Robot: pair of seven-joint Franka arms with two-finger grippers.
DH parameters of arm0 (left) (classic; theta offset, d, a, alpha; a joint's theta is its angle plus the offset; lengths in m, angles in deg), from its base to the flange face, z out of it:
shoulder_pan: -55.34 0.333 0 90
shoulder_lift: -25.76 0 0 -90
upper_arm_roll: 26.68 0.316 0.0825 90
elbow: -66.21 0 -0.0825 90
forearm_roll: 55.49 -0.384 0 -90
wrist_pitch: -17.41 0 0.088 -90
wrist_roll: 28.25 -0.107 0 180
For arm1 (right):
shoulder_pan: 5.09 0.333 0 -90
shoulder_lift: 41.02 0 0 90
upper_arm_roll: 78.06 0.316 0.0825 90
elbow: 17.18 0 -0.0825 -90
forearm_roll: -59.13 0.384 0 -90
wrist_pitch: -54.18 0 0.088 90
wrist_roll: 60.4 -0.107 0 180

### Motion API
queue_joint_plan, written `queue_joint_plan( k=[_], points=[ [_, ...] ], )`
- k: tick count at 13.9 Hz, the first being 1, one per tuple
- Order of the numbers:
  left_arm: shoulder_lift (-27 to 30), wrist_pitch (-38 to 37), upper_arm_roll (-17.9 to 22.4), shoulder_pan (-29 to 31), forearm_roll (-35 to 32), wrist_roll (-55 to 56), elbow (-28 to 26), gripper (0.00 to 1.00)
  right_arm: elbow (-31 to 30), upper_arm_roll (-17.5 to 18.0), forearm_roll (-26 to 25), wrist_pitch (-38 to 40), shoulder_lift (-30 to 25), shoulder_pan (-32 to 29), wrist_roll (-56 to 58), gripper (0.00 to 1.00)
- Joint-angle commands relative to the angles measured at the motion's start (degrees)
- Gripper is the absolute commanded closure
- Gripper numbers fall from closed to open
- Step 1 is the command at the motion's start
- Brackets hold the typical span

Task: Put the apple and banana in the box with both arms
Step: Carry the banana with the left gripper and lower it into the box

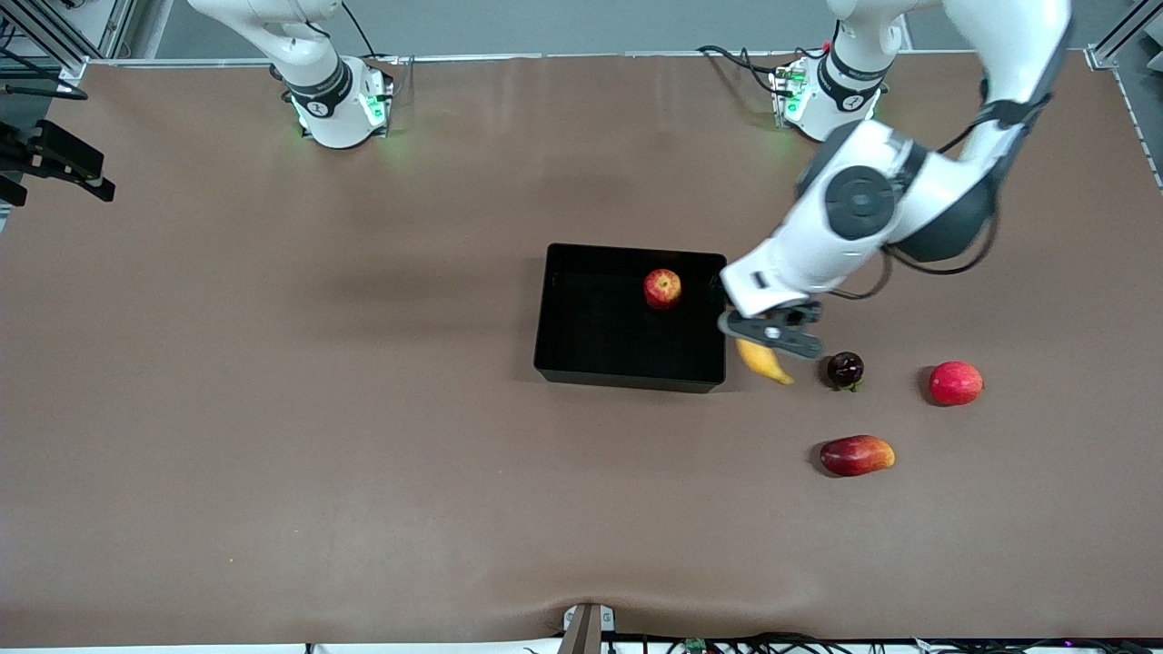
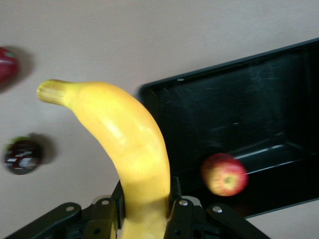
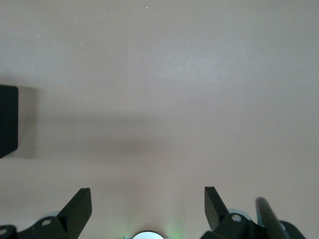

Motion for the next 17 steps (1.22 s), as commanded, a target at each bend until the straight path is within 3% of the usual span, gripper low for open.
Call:
queue_joint_plan(
  k=[1,7,10,14,17],
  points=[
    [-4.7,-1.2,0.3,-5.8,-1.9,4.3,4.6,1.0,-0.3,-0.2,-0.5,0.3,-0.5,0.2,0.3,0.0],
    [-17.5,-0.8,1.4,-18.5,-11.1,20.9,14.3,1.0,-0.3,-0.2,-0.4,0.3,-0.5,-0.2,0.3,0.0],
    [-20.5,-0.1,5.6,-24.8,-12.1,24.3,17.6,1.0,-0.3,-0.2,-0.4,0.3,-0.4,-0.4,0.3,0.0],
    [-22.4,6.1,12.8,-32.1,-11.7,25.8,18.2,1.0,-0.4,-0.2,-0.4,0.3,-0.4,-0.9,0.3,0.0],
    [-24.5,7.2,15.2,-35.5,-11.8,28.1,19.2,1.0,-0.3,-0.2,-0.4,0.2,-0.3,-0.8,0.3,0.0]
  ],
)
